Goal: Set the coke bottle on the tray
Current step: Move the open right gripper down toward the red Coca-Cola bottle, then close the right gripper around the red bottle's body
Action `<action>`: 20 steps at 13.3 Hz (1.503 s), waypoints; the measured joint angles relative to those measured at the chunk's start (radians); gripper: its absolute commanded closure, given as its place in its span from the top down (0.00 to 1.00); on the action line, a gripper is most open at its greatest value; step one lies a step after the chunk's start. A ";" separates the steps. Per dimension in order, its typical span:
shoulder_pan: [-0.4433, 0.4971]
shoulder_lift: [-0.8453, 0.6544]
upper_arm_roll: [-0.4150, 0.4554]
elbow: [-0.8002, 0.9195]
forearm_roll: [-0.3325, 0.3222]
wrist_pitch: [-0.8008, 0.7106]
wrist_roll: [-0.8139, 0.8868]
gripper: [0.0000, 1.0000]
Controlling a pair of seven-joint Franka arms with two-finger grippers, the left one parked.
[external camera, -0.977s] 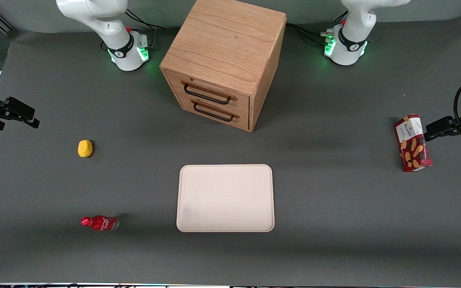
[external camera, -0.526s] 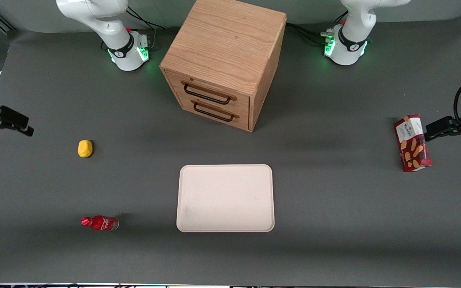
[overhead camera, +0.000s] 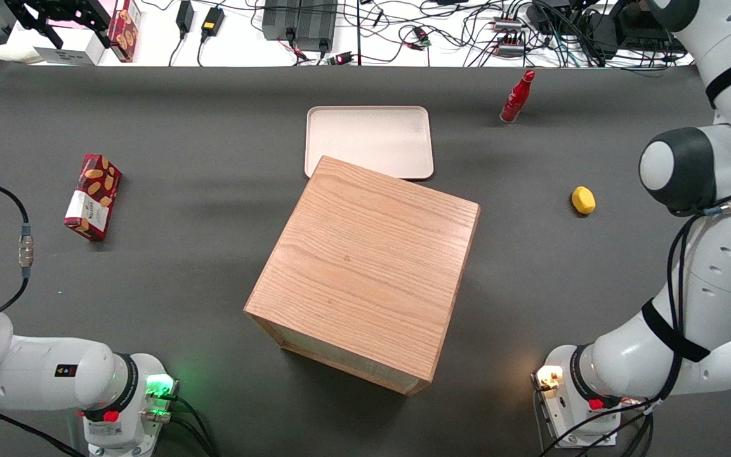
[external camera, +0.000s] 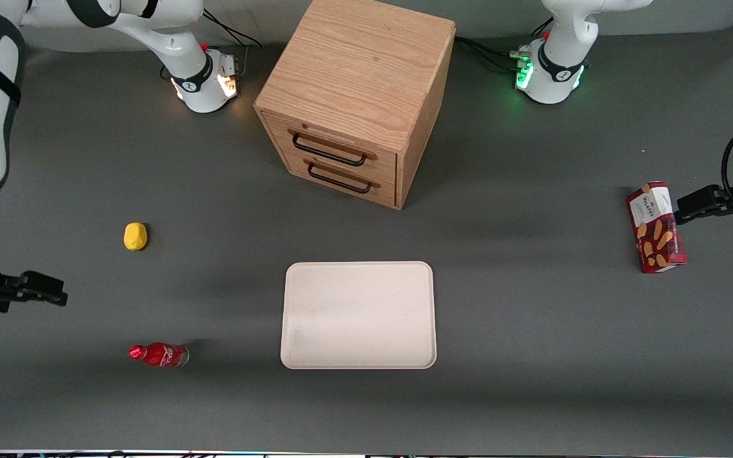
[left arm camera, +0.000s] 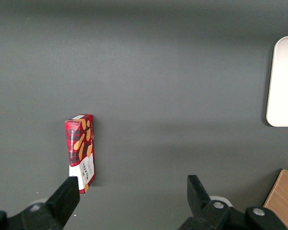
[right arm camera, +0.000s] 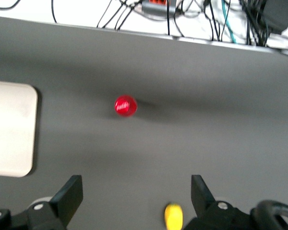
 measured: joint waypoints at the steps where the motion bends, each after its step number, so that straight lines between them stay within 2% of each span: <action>1: -0.004 0.012 0.000 0.007 0.000 0.018 -0.013 1.00; 8: -0.003 0.030 0.019 0.027 0.002 0.056 -0.021 1.00; 13: 0.004 0.106 0.024 0.022 0.023 0.084 -0.019 1.00; 15: 0.011 0.137 0.024 0.016 0.045 0.126 -0.019 1.00; 20: 0.016 0.167 0.026 -0.093 0.052 0.317 -0.019 1.00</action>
